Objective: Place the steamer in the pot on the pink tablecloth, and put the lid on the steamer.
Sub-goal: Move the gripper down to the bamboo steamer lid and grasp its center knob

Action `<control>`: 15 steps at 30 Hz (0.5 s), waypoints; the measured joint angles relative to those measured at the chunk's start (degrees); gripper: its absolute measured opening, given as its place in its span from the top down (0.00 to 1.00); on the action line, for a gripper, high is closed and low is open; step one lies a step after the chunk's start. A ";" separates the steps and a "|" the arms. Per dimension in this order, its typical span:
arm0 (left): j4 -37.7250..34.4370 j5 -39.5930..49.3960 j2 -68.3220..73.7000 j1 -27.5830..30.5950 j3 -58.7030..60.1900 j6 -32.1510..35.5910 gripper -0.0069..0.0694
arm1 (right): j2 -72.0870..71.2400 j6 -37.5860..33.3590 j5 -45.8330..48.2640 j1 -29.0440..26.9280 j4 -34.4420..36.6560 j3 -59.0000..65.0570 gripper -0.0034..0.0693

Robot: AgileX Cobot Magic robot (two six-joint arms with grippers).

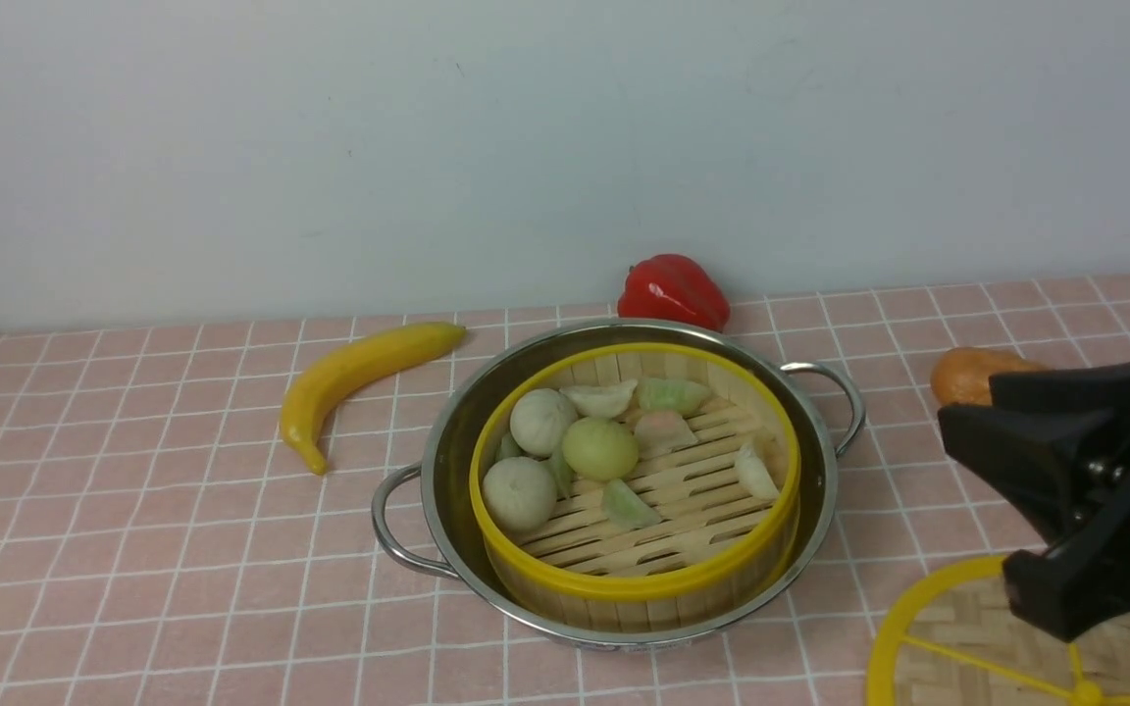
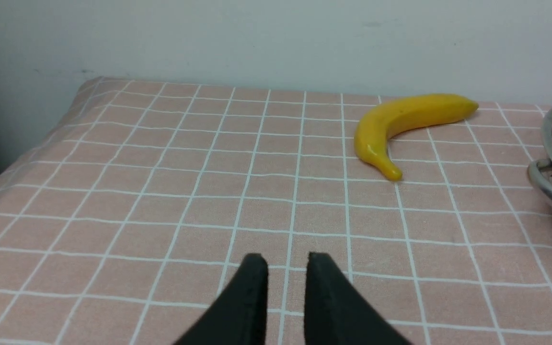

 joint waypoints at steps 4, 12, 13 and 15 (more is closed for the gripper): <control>0.00 0.00 0.00 0.00 0.00 0.00 0.74 | 0.00 0.00 0.00 0.00 0.00 0.00 0.62; 0.00 0.00 0.00 0.00 0.00 0.00 0.73 | 0.00 4.22 -6.17 0.00 0.23 0.00 0.62; 0.00 0.00 0.00 0.00 0.00 0.00 0.73 | 0.00 4.82 -6.86 0.00 0.53 0.00 0.62; 0.00 0.00 0.00 0.00 0.00 0.00 0.73 | 0.00 5.00 -7.00 0.00 1.71 0.00 0.62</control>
